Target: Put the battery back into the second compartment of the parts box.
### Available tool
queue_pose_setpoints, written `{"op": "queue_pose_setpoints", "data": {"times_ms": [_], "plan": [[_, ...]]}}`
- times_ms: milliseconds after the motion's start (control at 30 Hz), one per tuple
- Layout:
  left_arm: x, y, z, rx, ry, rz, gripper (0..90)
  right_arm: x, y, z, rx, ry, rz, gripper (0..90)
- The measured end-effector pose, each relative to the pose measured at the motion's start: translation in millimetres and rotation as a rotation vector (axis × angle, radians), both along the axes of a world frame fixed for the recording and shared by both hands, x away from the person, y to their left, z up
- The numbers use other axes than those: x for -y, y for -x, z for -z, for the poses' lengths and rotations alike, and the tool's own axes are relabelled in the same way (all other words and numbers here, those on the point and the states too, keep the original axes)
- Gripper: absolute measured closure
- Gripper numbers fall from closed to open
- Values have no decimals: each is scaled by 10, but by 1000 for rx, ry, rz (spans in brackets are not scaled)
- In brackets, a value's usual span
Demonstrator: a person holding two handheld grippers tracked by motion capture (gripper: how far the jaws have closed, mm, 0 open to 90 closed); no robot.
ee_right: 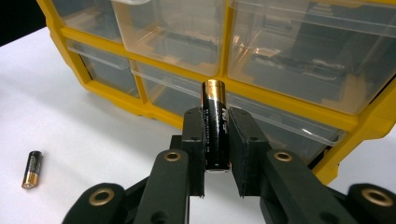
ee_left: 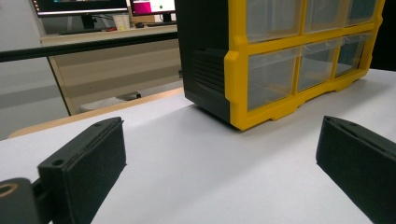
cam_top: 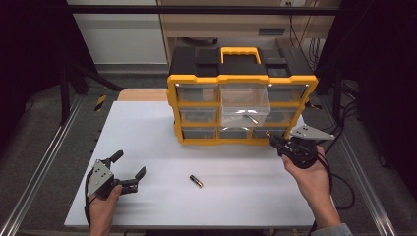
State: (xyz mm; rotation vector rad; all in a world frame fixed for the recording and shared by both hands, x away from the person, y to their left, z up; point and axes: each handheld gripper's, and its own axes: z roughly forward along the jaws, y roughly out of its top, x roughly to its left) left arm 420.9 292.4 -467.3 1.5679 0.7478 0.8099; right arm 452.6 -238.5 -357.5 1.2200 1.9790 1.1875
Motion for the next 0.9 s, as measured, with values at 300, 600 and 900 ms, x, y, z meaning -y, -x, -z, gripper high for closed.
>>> {"op": "queue_pose_setpoints", "data": {"times_ms": [300,600,900], "plan": [[0,0,-1,1,0,0,12,41,22,-55,8,-3,-4,770],[-1,1,-1,1,1,0,11,76,33,-133,18,-7,-3,770],[-3,1,-2,1,0,0,12,115,50,-220,31,-15,-2,770]]}}
